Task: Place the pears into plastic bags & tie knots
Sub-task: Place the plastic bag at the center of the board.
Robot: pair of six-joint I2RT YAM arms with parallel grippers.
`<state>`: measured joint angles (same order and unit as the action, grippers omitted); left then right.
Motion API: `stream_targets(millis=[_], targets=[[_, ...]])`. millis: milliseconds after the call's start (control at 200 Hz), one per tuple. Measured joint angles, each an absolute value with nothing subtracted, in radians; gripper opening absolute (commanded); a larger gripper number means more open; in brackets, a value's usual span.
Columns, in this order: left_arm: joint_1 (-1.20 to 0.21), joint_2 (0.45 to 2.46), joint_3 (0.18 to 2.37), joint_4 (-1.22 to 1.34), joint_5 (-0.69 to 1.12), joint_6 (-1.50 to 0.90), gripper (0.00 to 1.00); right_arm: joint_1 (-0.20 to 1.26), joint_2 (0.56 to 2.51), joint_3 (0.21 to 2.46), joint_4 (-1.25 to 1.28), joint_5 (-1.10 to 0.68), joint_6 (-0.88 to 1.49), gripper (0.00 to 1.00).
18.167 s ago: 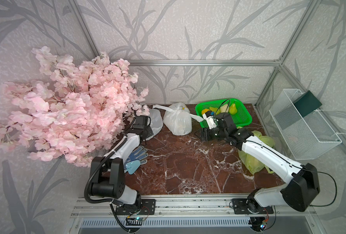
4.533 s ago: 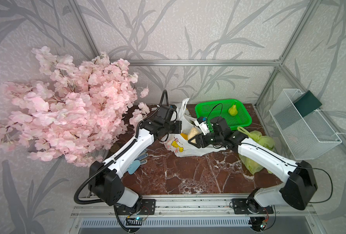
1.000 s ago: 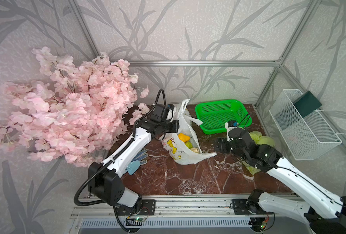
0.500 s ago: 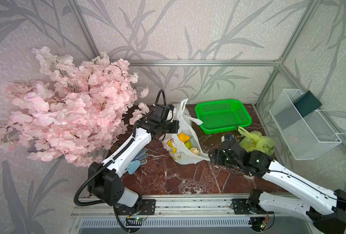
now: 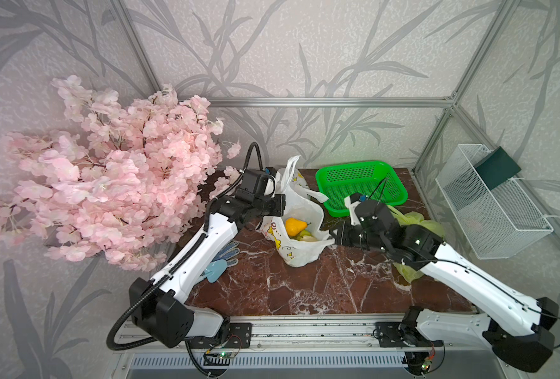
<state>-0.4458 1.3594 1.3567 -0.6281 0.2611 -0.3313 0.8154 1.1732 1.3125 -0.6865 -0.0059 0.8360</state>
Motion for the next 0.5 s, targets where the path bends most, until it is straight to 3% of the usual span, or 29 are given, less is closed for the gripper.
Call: stream_targets(millis=[320,500], targets=[[-0.572,1.090,1.282,-0.634,0.144,-0.429,0.00,0.512,1.379,1.893,-0.798,-0.184,0.544,0.00],[-0.666,1.138,1.149,-0.487,0.130,-0.539,0.00,0.438,1.496,2.005,-0.819,-0.255,0.461,0.00]])
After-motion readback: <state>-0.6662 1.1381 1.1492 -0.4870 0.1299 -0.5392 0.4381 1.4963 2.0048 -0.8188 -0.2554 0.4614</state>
